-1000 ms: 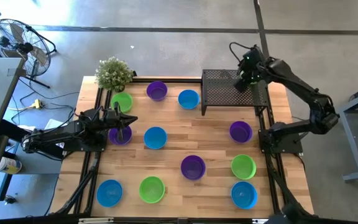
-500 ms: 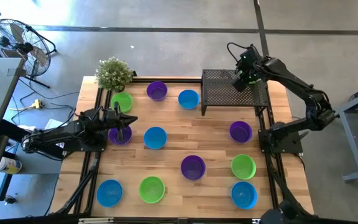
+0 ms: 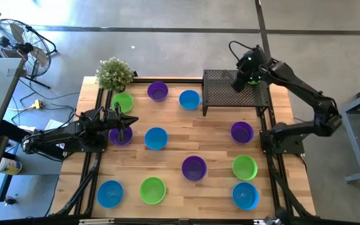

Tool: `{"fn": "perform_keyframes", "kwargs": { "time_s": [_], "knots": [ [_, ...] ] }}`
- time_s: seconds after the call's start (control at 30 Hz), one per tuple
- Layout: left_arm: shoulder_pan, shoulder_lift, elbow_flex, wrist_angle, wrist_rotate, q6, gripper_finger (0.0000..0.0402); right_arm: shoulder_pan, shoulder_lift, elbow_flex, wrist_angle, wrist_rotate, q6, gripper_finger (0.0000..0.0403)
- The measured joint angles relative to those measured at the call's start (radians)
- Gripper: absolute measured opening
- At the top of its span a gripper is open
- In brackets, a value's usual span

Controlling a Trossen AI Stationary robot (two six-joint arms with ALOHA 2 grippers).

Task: Pick & Place Mini bowls
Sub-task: Put the blue bowl on the shelf

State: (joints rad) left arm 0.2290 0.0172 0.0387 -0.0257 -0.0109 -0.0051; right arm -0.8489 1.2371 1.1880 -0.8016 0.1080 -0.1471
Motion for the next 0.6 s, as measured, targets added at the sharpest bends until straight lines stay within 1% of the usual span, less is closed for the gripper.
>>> {"fn": "perform_keyframes", "kwargs": {
  "time_s": [0.17,0.23,0.33,0.43,0.6],
  "knots": [
    [0.0,0.0,0.0,0.0,0.0,0.0,0.0001,0.075,-0.056,-0.108,0.276,-0.169,-0.009,0.0047],
    [0.0,0.0,0.0,0.0,0.0,0.0,0.0001,0.101,-0.068,-0.147,0.378,-0.202,-0.01,0.0034],
    [0.0,0.0,0.0,0.0,0.0,0.0,0.0001,0.136,-0.085,-0.184,0.475,-0.205,-0.01,0.0021],
    [0.0,0.0,0.0,0.0,0.0,0.0,0.0001,0.167,-0.092,-0.221,0.571,-0.204,0.01,0.0017],
    [0.0,0.0,0.0,0.0,0.0,0.0,0.0001,0.223,-0.093,-0.237,0.589,-0.208,0.044,0.002]
  ]
}}
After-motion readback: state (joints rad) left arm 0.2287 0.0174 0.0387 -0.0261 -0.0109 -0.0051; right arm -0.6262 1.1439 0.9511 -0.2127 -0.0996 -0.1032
